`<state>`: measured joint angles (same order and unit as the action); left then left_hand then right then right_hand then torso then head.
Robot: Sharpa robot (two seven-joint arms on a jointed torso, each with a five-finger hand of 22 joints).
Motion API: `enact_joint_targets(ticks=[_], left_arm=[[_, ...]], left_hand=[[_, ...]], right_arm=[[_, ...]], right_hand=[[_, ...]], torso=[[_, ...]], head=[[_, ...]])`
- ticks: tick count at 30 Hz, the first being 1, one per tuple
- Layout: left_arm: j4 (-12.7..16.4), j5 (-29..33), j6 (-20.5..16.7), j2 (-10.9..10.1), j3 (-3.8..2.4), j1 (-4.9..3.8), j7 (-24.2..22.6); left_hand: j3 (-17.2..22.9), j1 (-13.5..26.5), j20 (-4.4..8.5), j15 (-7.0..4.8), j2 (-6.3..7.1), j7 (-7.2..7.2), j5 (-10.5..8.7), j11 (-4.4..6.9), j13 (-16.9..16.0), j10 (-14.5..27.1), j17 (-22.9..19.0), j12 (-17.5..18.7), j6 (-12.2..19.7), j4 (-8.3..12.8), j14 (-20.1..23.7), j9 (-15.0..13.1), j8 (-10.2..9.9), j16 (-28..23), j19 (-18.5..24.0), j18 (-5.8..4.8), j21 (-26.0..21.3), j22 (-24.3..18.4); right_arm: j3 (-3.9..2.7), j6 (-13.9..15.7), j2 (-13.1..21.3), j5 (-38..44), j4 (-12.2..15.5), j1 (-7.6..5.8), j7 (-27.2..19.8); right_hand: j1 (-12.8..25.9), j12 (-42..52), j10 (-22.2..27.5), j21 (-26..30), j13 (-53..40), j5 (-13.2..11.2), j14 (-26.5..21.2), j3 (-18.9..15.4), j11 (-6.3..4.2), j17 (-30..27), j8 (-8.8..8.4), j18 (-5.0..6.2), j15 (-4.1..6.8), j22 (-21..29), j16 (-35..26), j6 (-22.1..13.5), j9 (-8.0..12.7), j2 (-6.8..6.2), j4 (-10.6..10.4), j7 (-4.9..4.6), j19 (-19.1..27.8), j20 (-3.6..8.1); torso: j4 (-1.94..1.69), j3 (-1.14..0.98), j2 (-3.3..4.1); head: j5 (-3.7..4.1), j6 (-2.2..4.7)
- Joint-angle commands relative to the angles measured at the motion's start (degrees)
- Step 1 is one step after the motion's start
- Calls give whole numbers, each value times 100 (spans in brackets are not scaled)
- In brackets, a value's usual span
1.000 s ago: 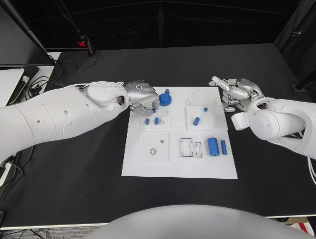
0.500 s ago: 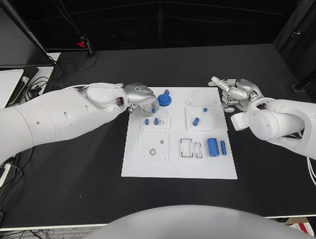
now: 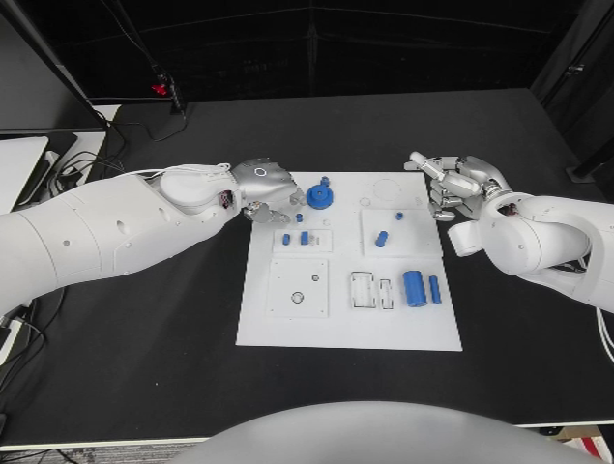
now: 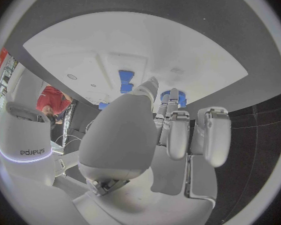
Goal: Assemble the parts on the task board
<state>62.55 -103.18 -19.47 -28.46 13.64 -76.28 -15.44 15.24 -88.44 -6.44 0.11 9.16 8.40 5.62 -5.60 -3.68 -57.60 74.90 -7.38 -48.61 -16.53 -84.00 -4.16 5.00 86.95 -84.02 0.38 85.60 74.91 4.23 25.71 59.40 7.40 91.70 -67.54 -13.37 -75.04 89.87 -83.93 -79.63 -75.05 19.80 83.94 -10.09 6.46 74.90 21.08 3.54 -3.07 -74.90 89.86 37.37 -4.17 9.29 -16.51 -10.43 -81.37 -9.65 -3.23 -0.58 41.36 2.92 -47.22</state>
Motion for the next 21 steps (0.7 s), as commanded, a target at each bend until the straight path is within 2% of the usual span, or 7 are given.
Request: enact_joint_targets(ticks=[1,5,10,12,17,19,21], left_arm=[[12,-7,-510,-48,-4,-10,276],[63,-7,-781,-180,-4,-10,445],[179,75,-1359,-400,-4,-10,618],[258,429,-1620,-510,-4,-10,638],[429,1628,-1943,-680,-3,-11,426],[538,2334,-2083,-763,-3,-11,244],[644,3024,-2210,-830,-3,-10,38]], left_hand=[[-57,3,-46,107,-28,64,24,-29,-8,70,715,-33,130,-3,-290,18,15,-53,-184,96,-36,1325],[-58,-68,-105,159,-45,114,26,-80,-13,131,373,-83,222,-6,-150,4,111,-228,-52,139,-198,1265],[45,-187,-121,160,-79,120,59,-65,-16,88,-1189,-256,227,-16,526,-39,414,-1258,294,250,-650,1100],[95,-131,-132,166,-80,116,57,-58,-14,-85,-1955,-367,84,-21,869,-77,586,-1872,728,387,-1225,881],[279,-56,-110,127,-77,80,69,-15,9,-338,-3150,-456,-155,-42,1374,-103,775,-2973,1394,591,-2248,468],[360,-7,-105,125,-43,61,123,10,8,-418,-3782,-459,-270,-31,1730,-109,831,-3622,1930,742,-3087,120],[411,70,-122,146,-22,65,214,-2,8,-438,-3962,-438,-302,-24,1965,-101,839,-3964,2666,926,-4212,-355]], right_arm=[[-3,-106,-8,87,-19,-6,-2],[-4,-169,-7,328,-47,-7,-22],[-8,-300,74,927,9,-11,-21],[-13,-328,134,1267,61,-25,18],[-18,-393,187,1690,92,-172,93],[-20,-442,202,1909,93,-236,133],[-21,-493,207,2198,80,-279,168]], right_hand=[[-9,13,-607,26,-1495,37,606,-38,38,1510,26,-48,-46,-1105,14,52,-4,27,2,-53,22,-5],[-13,13,-607,47,-1495,37,606,-39,41,1510,32,-42,-48,-1097,14,57,-4,27,3,-55,39,-6],[-159,-5,-567,95,-1467,31,606,-53,53,1510,78,-27,-66,-1076,14,26,17,-5,23,-65,84,-28],[-285,-414,205,75,-896,20,606,-79,35,1510,122,-29,-53,-1082,14,14,23,-47,22,-48,67,-23],[-622,-1507,1730,69,427,-10,606,-73,-18,1510,201,-29,-6,-1081,14,55,23,-112,47,-5,58,22],[-800,-2245,2553,66,1257,-38,606,-50,-26,1510,281,-30,3,-1082,14,203,5,-137,54,-3,54,39],[-968,-3176,3404,79,2257,-99,606,-23,-34,1510,319,-25,21,-1076,14,308,4,-155,33,8,60,60]], torso=[[-5,0,2],[1,0,2],[-14,-1,-4],[-26,2,-9],[-40,-8,-6],[-46,-7,-14],[-58,-4,-15]], head=[[17,20],[0,38],[5,55],[-7,67],[10,94],[30,98],[61,112]])
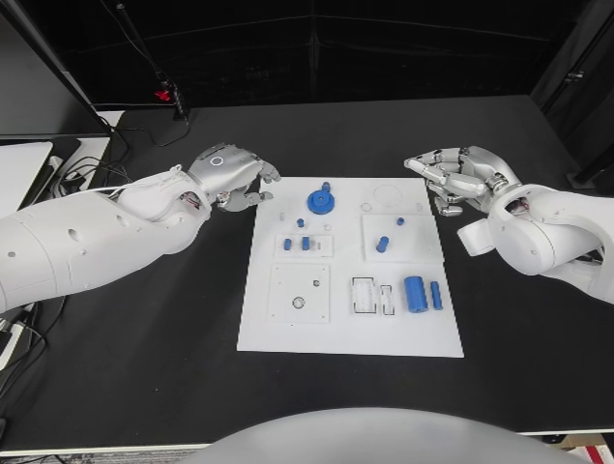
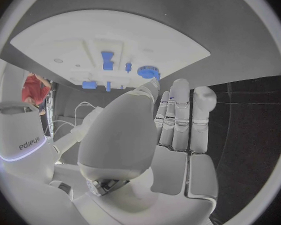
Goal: Assemble the parts on the task board
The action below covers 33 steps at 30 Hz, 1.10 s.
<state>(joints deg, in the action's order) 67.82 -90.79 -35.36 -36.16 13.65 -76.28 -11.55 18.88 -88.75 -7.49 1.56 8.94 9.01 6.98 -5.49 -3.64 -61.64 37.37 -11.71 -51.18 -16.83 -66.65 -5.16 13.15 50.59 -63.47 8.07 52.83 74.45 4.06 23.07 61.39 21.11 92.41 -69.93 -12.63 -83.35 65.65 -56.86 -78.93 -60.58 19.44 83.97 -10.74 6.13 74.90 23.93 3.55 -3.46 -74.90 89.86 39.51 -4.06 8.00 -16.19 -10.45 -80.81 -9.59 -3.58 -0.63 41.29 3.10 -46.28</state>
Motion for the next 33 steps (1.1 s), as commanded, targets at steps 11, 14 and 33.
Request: enact_joint_targets(ticks=[11,14,33], left_arm=[[662,6018,-700,-261,-1,75,-2288],[763,6799,-449,-255,-1,122,-2740],[1237,7940,309,-324,0,328,-3580]], left_hand=[[-677,1015,-400,478,-92,210,1585,-286,-11,501,-1066,99,279,77,1762,71,-17,-1787,2079,69,-3118,-1508],[-1050,1240,-589,689,-266,324,1578,-432,-23,900,-1349,72,528,69,2368,90,16,-2138,2726,-23,-3852,-2004],[-2285,2434,-914,1198,-456,705,539,-847,-136,2613,-2084,-744,2159,-26,4597,-35,892,-1940,3607,-176,-4908,-3327]], right_arm=[[0,-270,-174,3359,-335,-122,255],[2,-256,-247,3925,-441,-122,282],[7,-548,-458,6535,-603,-7,706]], right_hand=[[-951,-3489,677,-56,3572,-872,603,251,2,1510,-81,-50,104,-1081,14,524,24,-110,-72,27,-169,116],[-1140,-4035,475,-63,4260,-1105,603,338,24,1510,-239,-60,87,-1072,14,718,33,-159,-46,36,-229,99],[-1164,-4936,392,81,5413,-1669,603,389,121,1510,-945,-36,36,-995,14,1030,32,-465,-44,109,-218,44]], torso=[[-19,5,-7],[-24,1,-6],[-4,-1,2]], head=[[147,134],[173,162],[291,240]])
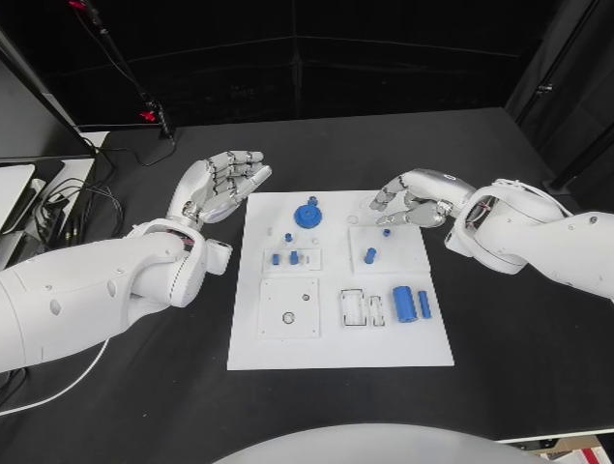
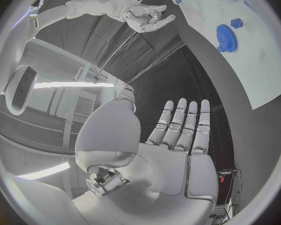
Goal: Assemble the parts on the task board
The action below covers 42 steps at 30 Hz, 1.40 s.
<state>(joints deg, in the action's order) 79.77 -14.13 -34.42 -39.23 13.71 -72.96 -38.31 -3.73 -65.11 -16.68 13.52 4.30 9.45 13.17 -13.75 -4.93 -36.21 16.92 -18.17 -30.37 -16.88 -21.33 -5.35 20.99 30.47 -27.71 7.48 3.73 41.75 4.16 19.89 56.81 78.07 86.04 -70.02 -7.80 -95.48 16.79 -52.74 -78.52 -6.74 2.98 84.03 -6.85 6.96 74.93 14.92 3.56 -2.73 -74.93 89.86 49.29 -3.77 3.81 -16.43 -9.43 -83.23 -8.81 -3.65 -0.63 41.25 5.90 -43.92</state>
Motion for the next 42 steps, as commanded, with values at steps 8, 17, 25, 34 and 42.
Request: enact_joint_targets(ticks=[8,17,25,34,42], left_arm=[[57,410,212,-41,-6,2,-889],[53,438,198,-44,-6,4,-859],[54,441,201,-52,-6,4,-835],[41,442,216,-50,-6,4,-806],[30,442,230,-56,-6,4,-786]], left_hand=[[20,5,6,8,-61,678,-143,-16,-13,195,-149,-361,237,-8,150,-45,389,285,-23,-115,15,-179],[45,-77,7,8,-171,680,-73,-18,-7,280,-244,-557,337,-2,203,-56,594,448,-96,-107,27,-256],[43,-120,9,4,-277,679,-56,-15,2,325,-322,-705,397,4,226,-55,738,571,-145,-100,34,-310],[31,-164,9,0,-361,678,3,-13,14,351,-385,-814,440,9,235,-49,838,664,-186,-93,41,-348],[2,-212,10,-6,-470,674,80,-7,29,367,-459,-936,470,13,235,-38,946,768,-227,-86,48,-389]], right_arm=[[-3,-489,-7,1259,84,36,507],[-3,-584,-63,1569,80,88,972],[-3,-801,-104,1825,66,104,1309],[-3,-907,-153,2130,91,140,1665],[-3,-999,-177,2211,103,147,1804]], right_hand=[[163,-101,-63,114,112,-27,582,-38,37,1466,-143,-21,-33,-954,0,70,7,-125,-16,33,57,-29],[143,-139,-82,136,165,-27,579,-8,33,1458,-191,-17,-27,-941,-3,106,2,-162,4,38,61,-23],[30,-186,-158,130,244,-28,586,103,29,1478,-252,-22,-22,-938,4,205,-4,-200,16,88,45,-16],[-68,-225,-357,113,304,-29,597,217,-14,1507,-314,-27,13,-942,14,318,-7,-208,1,156,24,12],[-123,-241,-676,115,310,-29,597,331,-106,1507,-301,-26,82,-938,14,548,-26,-171,-17,177,16,64]], torso=[[2,-4,7],[-3,-4,10],[0,-2,7],[-4,-6,5],[1,-6,5]], head=[[48,4],[54,-9],[52,-32],[43,-46],[29,-58]])
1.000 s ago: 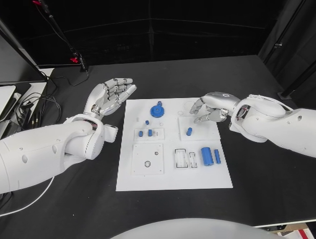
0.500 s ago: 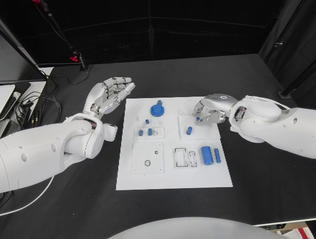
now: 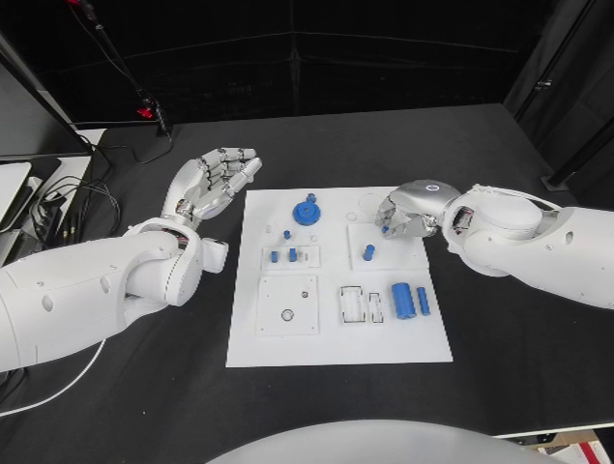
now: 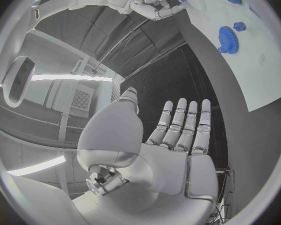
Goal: Assemble the parts on the task board
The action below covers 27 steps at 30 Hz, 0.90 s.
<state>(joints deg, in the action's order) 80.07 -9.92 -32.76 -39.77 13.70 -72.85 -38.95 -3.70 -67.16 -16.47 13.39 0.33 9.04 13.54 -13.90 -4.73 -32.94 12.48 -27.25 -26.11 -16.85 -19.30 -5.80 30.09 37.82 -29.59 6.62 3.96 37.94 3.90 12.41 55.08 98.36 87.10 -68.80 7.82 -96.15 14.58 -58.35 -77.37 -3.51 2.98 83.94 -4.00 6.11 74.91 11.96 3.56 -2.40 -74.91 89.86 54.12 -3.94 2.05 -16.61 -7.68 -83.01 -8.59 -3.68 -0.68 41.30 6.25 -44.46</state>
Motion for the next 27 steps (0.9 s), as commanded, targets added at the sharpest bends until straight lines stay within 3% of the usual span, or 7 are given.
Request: enact_joint_targets(ticks=[1,6,16,23,27], left_arm=[[0,21,68,-3,-5,-8,-722],[-7,21,84,-2,-5,-7,-714],[-21,21,86,-8,-5,-7,-681],[-24,21,105,-7,-5,-6,-655],[-25,21,115,-7,-5,-6,-647]], left_hand=[[-2,-9,-10,7,-78,715,48,8,10,40,-18,-34,44,11,30,8,41,37,-42,1,26,-10],[-17,-24,-10,4,-113,714,77,10,17,46,-44,-72,47,11,28,12,77,71,-58,5,30,-23],[-45,-60,-10,0,-181,710,126,14,30,56,-95,-141,56,14,24,24,138,132,-77,9,32,-47],[-65,-89,-10,-3,-212,708,172,16,39,62,-127,-181,61,16,22,32,173,168,-84,10,32,-62],[-80,-110,-10,-4,-227,707,206,17,45,66,-149,-207,65,16,22,38,193,190,-89,12,32,-72]], right_arm=[[23,-258,-8,186,-3,24,245],[23,-285,-23,202,-3,25,240],[23,-338,-29,361,16,26,243],[23,-140,-26,452,31,26,206],[23,118,-13,509,54,27,134]], right_hand=[[-65,-13,-188,-4,-14,-28,606,65,-39,1509,7,-27,63,-942,14,114,-15,21,1,8,-10,52],[-123,-86,-443,-18,6,-28,606,131,-144,1509,59,-30,160,-947,14,364,-34,30,-5,23,-25,141],[-170,-253,-825,-55,4,-28,606,217,-252,1509,134,-44,265,-963,14,779,-66,38,-1,112,-58,248],[-186,-372,-978,-88,7,-28,606,262,-279,1509,127,-55,298,-978,14,917,-68,39,-2,128,-84,291],[-216,-424,-1070,-124,5,-27,606,299,-279,1509,119,-66,297,-994,14,978,-68,42,7,125,-108,298]], torso=[[3,-2,1],[5,-2,-2],[5,-1,0],[3,0,0],[4,0,-1]], head=[[-6,-5],[-13,-7],[-8,-16],[-5,-18],[0,-17]])
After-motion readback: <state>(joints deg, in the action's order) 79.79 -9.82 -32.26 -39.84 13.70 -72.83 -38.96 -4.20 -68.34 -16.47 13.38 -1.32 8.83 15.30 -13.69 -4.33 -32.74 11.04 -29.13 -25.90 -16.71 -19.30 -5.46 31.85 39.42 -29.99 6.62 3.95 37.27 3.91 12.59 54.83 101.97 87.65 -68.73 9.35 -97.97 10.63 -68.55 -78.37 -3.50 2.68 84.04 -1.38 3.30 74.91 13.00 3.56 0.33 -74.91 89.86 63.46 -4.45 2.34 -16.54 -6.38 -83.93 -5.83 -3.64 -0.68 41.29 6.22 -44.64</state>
